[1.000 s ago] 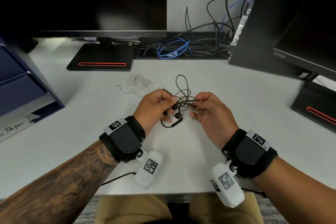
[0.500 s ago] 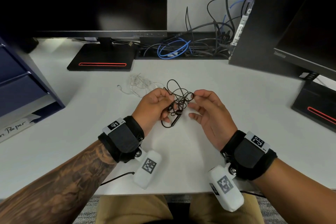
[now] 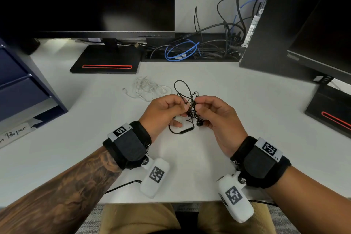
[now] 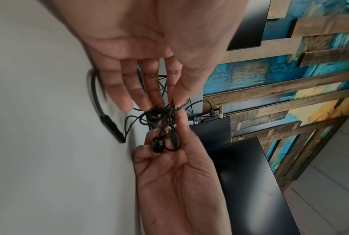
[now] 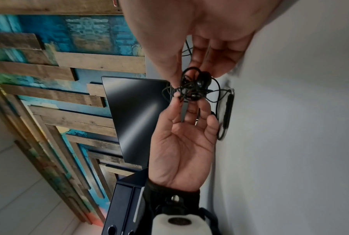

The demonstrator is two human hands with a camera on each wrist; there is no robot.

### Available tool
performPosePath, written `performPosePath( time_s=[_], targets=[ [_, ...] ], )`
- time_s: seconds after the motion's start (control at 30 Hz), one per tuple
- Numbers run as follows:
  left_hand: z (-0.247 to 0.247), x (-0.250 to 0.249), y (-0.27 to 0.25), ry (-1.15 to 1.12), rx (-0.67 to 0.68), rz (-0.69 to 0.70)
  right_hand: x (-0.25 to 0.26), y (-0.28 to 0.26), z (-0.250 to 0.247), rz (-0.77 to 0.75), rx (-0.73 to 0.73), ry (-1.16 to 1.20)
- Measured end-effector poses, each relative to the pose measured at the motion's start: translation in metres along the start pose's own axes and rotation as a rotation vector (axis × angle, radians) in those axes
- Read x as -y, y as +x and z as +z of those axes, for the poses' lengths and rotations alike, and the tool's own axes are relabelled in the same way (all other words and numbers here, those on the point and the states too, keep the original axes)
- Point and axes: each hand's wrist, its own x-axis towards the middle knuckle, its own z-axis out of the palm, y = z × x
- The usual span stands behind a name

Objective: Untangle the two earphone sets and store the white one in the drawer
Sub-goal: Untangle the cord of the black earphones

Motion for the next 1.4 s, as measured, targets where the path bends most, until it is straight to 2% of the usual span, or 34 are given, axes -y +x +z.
performPosePath(
  time_s=[0.27,0.63,0.9,1.07,1.4],
  targets=[
    [0.001,0.006,0.001,-0.065,-0.061,0.019,-0.002,0.004,-0.003,0.041,0.018,-0.015],
    [0.002,0.009,0.002,-0.150,-0.045,0.048,-0.002,0.006,-0.006,0.060,0.079,-0.023],
    [0.003,0.009,0.002,-0.172,-0.046,0.089,0.000,0.007,-0.005,0.093,0.064,-0.044],
    [0.004,0.010,0.001,-0.171,-0.056,0.126,-0.002,0.005,-0.003,0.059,0.103,-0.109],
    [0.004,0.011,0.001,-0.151,-0.040,0.145,-0.003,0.005,-0.004,0.052,0.118,-0.090]
  ],
)
